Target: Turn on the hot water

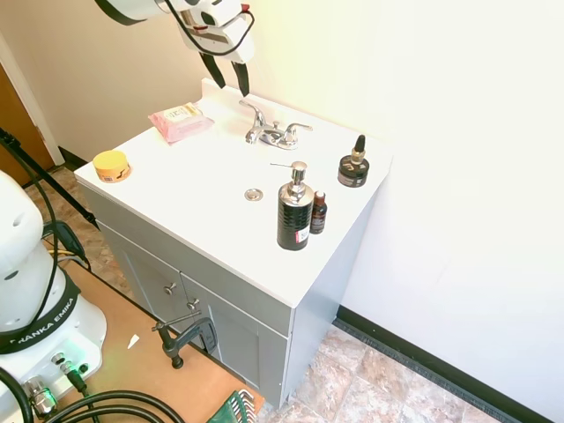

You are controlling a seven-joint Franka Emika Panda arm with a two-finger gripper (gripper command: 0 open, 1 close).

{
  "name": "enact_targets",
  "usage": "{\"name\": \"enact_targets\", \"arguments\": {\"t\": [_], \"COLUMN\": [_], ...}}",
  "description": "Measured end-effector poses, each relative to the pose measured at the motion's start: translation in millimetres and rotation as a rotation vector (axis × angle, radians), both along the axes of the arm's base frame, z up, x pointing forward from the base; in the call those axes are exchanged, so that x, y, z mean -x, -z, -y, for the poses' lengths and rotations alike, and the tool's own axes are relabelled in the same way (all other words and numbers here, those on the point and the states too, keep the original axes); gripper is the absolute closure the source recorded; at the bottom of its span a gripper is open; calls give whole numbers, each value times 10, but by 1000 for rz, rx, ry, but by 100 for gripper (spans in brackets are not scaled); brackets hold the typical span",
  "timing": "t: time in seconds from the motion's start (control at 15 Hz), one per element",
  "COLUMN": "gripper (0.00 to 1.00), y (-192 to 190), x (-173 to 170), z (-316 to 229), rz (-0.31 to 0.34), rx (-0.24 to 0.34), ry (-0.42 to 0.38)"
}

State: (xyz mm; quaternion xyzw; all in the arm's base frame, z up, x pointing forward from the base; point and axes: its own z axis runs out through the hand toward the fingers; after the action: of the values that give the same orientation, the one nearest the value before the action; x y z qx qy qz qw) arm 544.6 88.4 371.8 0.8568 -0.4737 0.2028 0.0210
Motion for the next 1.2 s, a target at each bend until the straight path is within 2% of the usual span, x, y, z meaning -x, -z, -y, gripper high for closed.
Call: {"name": "enact_targets", "arguments": {"t": [0.13, 0.27, 0.53, 0.87, 1.0, 1.2], "gripper": [0, 0, 0, 0, 0, 0], "y": [86, 215, 491, 630, 666, 714], "x": [-175, -322, -535, -597, -572, -499], "z": [-59, -106, -118, -107, -66, 21], "rz": [43, 58, 40, 18, -31, -160], "rx": [39, 63, 83, 98, 103, 102], "ry": [19, 29, 29, 37, 61, 69]}}
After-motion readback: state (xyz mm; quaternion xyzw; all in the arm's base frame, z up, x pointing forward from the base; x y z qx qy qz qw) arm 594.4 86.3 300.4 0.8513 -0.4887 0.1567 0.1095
